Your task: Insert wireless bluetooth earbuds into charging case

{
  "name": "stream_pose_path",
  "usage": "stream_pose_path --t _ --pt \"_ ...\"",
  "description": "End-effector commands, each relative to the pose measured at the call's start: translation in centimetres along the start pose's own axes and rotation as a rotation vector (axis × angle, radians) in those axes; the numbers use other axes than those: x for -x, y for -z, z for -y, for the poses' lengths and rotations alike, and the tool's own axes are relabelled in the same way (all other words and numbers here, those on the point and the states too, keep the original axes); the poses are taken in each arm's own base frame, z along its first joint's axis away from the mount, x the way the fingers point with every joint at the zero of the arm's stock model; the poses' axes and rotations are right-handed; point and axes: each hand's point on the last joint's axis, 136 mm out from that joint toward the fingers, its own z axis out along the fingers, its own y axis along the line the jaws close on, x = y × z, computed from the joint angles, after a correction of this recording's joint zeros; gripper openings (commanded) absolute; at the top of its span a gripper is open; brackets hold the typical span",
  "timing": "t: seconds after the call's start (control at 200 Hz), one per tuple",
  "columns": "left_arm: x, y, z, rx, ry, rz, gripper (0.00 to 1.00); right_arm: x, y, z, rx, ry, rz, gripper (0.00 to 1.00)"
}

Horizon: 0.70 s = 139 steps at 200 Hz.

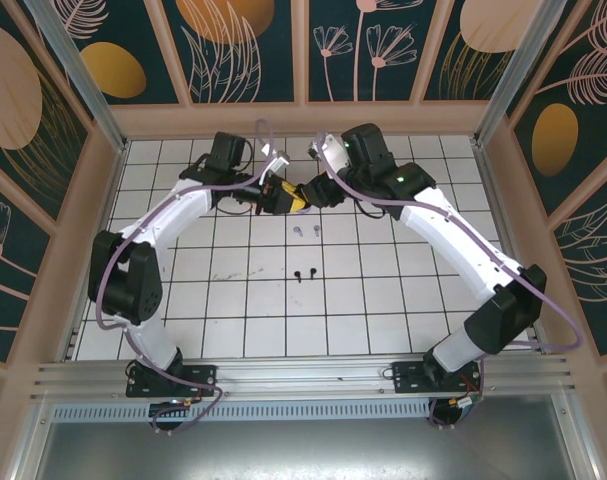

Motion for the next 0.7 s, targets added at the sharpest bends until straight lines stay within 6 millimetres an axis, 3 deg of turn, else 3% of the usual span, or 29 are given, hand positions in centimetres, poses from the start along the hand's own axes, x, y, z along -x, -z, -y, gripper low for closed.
stream_pose_path --t 0.0,0.17,0.305,0.495,0.691 --pt "5.3 3.4 0.5 0.128 -0.141 0.199 0.0 1.7 4.0 -1.1 0.027 -0.087 0.111 0.53" --pt "7.5 7.3 0.7 0.33 -0.208 0.371 0.0 -2.5 2.5 -0.9 0.015 -0.297 0.039 0.54" --pt "9.1 10.7 1.9 0.519 -0.292 0.541 0.0 -7.7 -1.4 -2.2 0.014 -0.424 -0.084 0.54" --pt "9.3 15.0 3.9 0.707 -0.337 0.745 0.0 -13.4 -7.0 -5.4 -0.027 -0.49 -0.265 0.53" --pt "9.5 15.9 5.8 0.7 -0.346 0.799 0.0 -17.5 -10.8 -6.3 -0.18 -0.494 -0.426 0.52"
